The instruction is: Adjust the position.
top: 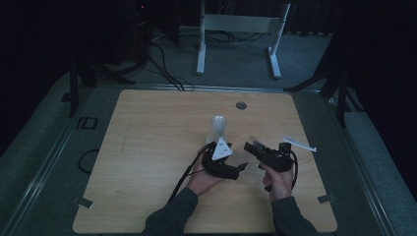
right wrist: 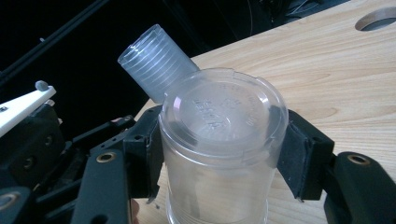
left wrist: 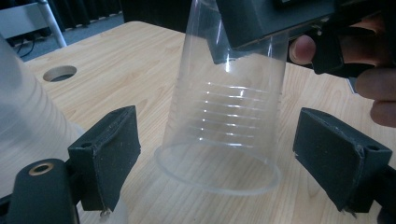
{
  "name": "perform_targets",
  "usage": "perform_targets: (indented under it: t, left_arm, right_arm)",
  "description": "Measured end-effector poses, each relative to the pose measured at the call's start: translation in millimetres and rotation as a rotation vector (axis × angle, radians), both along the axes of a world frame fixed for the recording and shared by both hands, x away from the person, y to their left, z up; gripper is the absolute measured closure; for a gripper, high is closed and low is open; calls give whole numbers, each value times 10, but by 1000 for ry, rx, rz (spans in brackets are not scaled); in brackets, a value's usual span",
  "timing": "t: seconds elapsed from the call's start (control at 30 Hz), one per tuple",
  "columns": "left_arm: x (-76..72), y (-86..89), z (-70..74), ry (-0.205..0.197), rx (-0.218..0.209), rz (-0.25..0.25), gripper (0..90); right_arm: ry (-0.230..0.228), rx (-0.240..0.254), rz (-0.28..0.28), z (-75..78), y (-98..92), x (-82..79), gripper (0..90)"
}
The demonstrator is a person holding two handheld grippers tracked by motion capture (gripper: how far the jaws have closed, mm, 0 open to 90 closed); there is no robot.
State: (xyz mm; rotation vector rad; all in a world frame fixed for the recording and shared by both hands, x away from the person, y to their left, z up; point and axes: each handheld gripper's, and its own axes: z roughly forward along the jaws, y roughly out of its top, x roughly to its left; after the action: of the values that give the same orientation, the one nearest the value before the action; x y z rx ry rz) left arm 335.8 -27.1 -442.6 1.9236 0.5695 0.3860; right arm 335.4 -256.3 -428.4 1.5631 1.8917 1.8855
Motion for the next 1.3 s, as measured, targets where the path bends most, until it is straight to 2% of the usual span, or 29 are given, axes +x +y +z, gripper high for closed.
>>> perform_targets:
  t: [0.13, 0.47, 0.93, 1.3]
  left_arm:
    - [22, -31, -17, 7, -10, -2, 146]
    - [21, -114, -62, -4, -21, -2, 147]
    - [16, -114, -51, -15, -33, -3, 153]
    - [15, -144, -74, -13, -41, -2, 172]
  right_arm:
    - [9, 24, 2, -13, -10, 2, 392]
    - [19, 65, 10, -39, -39, 10, 393]
    - [29, 95, 7, -62, -71, 14, 393]
    - [48, 147, 14, -89, -107, 23, 397]
